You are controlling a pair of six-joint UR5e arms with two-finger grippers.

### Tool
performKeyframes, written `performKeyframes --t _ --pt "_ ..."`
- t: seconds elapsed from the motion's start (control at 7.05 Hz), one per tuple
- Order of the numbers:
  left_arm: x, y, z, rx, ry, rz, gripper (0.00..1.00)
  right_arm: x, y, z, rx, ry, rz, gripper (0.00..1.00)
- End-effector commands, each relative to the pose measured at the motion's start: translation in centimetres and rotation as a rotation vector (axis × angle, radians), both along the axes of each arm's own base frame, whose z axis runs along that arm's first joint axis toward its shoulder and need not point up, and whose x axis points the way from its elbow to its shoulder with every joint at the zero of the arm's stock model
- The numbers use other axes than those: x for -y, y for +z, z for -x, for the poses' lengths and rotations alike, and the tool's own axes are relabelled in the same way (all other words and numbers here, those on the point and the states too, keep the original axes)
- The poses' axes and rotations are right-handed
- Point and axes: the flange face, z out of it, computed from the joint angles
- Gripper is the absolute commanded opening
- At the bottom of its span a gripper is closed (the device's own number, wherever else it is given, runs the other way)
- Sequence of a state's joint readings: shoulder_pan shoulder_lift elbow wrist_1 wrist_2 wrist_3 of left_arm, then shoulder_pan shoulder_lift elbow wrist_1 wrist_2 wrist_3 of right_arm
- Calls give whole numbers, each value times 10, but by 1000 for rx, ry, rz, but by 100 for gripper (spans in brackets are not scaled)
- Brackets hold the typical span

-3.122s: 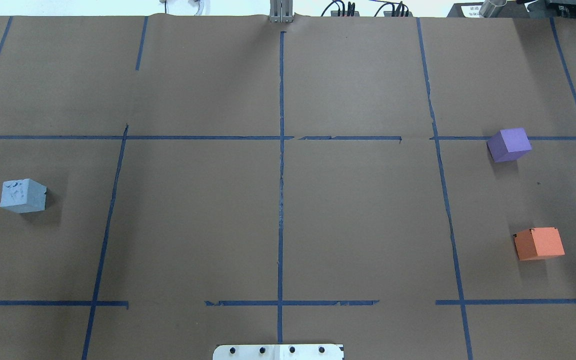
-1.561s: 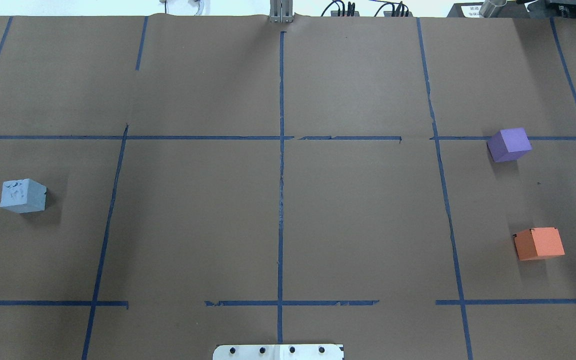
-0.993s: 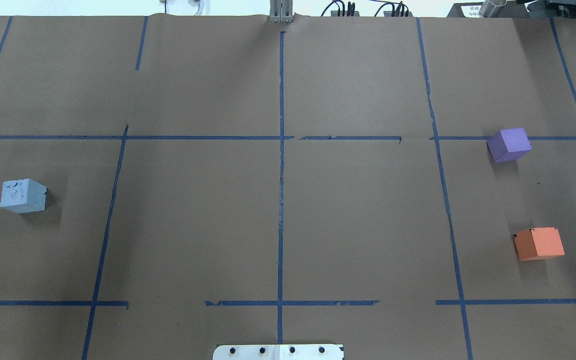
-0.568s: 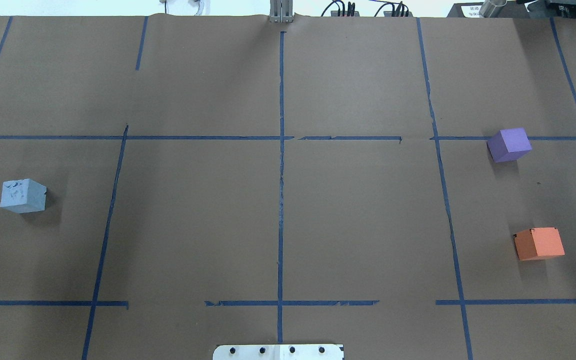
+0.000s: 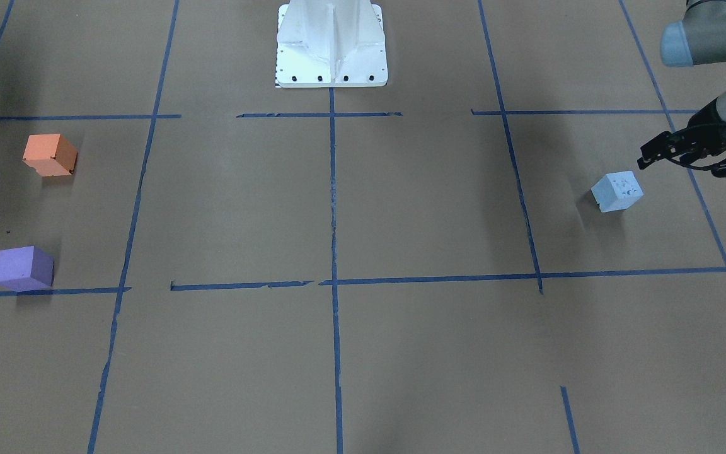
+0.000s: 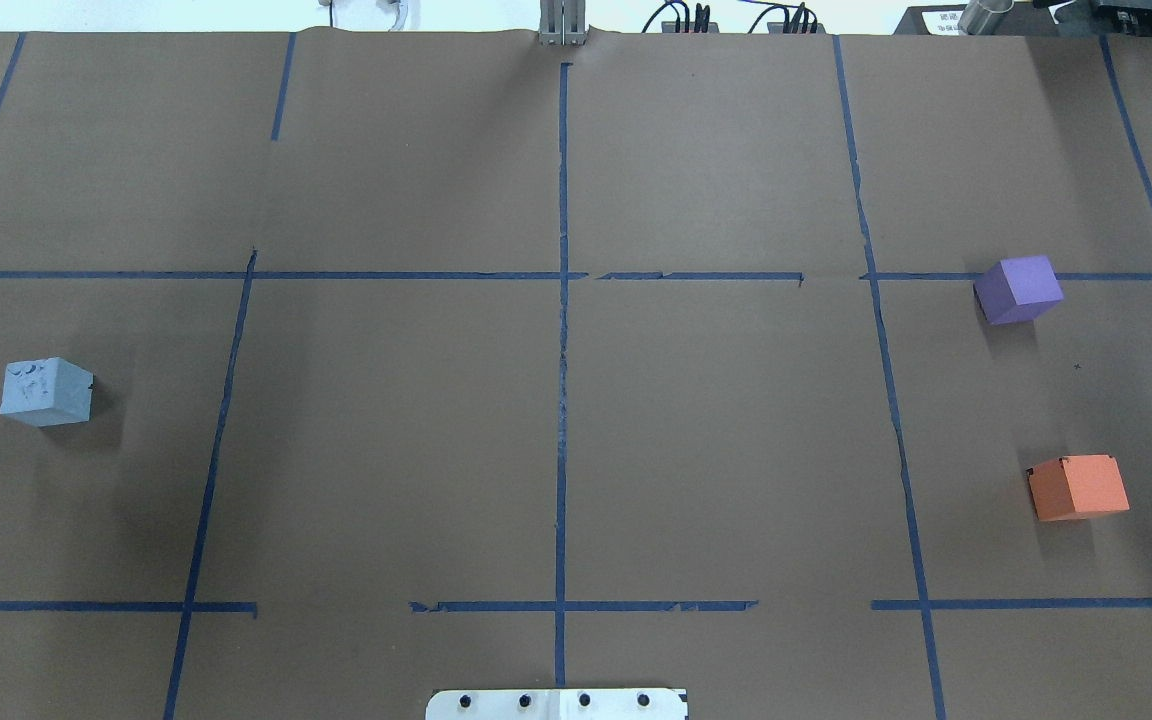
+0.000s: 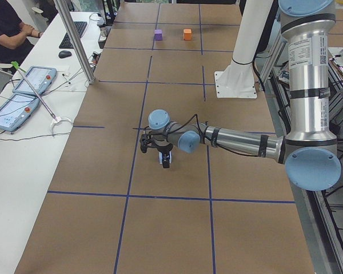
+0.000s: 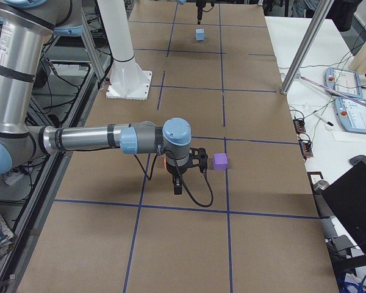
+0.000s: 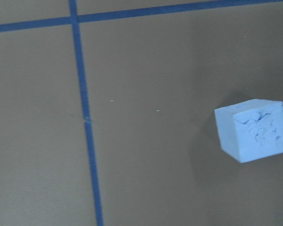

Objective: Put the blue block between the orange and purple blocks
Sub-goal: 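Lower the left gripper onto the light blue cube and grasp it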

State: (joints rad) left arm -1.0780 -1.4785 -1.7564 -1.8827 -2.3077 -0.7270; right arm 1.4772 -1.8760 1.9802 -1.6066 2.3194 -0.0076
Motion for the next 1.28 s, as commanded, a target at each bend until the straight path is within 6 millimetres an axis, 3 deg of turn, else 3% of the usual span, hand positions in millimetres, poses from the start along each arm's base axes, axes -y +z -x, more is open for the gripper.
performKeyframes --t 0.0,0.43,0.71,0.85,0.99,1.14 --pt "13 -8 -50 49 -74 52 100 0 0 0 0 0 -1 100" --pt "4 10 -79 49 -34 17 100 0 0 1 0 -2 -1 100" --pt "2 12 -87 50 -13 16 98 0 1 1 0 -3 2 100" --pt "2 10 -90 47 -5 9 56 0 1 1 0 -3 2 100" --pt "4 -2 -92 30 -8 -11 25 0 1 1 0 -3 1 100" --pt "10 -29 -97 0 -9 -49 9 0 0 1 0 -3 -1 100"
